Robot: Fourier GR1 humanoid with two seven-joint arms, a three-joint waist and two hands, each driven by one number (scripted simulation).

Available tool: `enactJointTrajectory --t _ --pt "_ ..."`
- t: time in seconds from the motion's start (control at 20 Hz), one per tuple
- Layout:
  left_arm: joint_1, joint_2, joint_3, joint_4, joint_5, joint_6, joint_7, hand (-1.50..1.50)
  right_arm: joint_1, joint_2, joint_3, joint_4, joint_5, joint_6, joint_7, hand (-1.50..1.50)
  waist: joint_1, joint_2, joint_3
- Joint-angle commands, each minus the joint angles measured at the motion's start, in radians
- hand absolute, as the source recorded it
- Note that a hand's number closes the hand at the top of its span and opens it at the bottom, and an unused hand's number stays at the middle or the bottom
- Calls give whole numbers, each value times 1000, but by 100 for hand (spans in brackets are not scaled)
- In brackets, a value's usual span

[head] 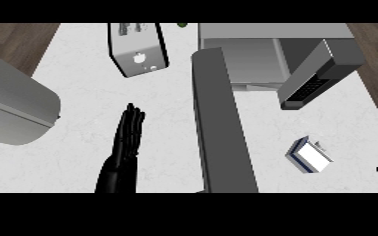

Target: Pick up the milk, place it into the microwave and close the microwave

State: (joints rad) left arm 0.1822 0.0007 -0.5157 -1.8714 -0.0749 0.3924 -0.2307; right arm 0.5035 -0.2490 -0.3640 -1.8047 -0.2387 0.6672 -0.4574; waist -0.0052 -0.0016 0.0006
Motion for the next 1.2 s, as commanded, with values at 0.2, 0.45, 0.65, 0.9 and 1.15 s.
enactJointTrajectory --t 0.2,0.45,0.65,0.9,1.15 --pt "7 -1 -78 49 5 105 -67 -150 -131 -14 -18 245 138 0 -198 -150 5 1 0" --pt "70 1 -109 87 58 57 -139 -150 -197 29 59 381 230 -87 -276 -150 9 2 0" --pt "113 47 -106 61 82 35 -173 -150 -230 8 76 484 281 -128 -364 -150 9 1 0" --pt "114 65 -136 -47 33 71 -58 -150 -354 7 95 631 315 -229 -389 -150 9 1 0" --pt "170 155 -46 -87 156 -19 -117 -150 -470 -8 103 882 383 -332 -531 -150 16 3 1"
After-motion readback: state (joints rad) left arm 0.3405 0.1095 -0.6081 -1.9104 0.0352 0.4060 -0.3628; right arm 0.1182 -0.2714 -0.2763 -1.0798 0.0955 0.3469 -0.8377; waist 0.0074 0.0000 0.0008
